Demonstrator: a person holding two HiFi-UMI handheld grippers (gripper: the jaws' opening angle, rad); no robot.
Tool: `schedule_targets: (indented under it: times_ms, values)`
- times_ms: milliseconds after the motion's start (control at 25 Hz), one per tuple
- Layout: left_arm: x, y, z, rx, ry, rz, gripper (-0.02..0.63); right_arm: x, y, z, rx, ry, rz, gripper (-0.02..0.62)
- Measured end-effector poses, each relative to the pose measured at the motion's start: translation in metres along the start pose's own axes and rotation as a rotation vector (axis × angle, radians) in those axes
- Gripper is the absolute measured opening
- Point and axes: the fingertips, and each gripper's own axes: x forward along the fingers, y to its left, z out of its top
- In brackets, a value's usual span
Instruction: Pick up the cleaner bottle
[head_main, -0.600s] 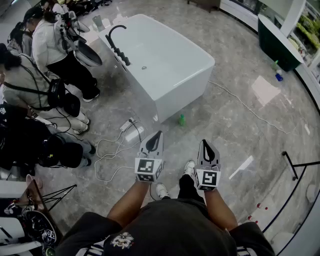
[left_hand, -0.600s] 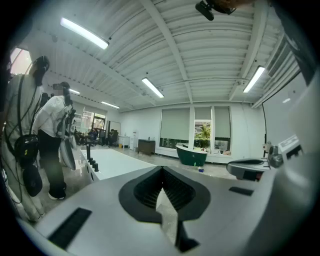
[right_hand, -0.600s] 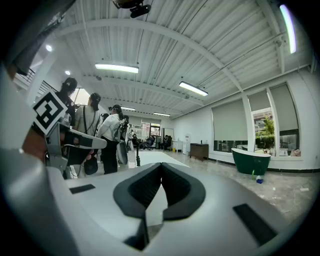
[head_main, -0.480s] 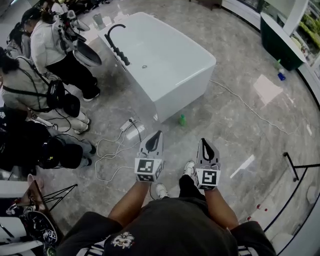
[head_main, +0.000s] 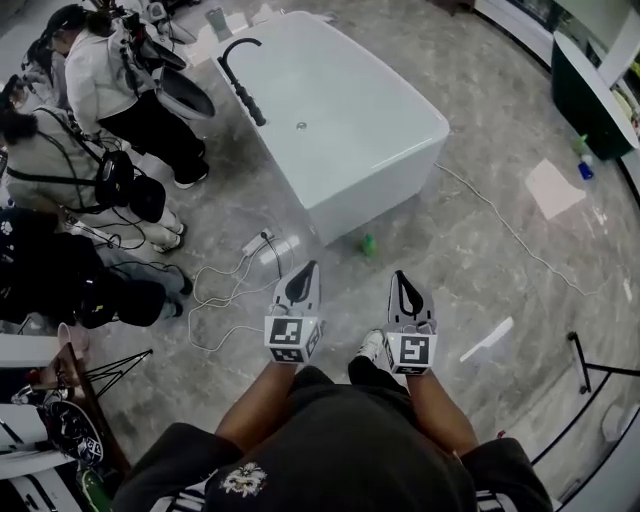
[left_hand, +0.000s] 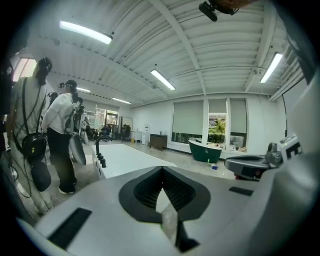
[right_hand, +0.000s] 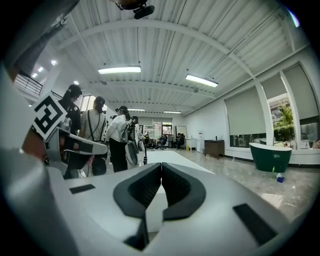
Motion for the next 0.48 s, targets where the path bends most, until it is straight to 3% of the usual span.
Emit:
schedule_targets:
  times_ms: [480]
  values:
    - [0.055,0.034,-0.019,-0.055,0.044,0.034,0.006,0.066,-0.008,-0.037,0.017,0.078,0.056,0.017]
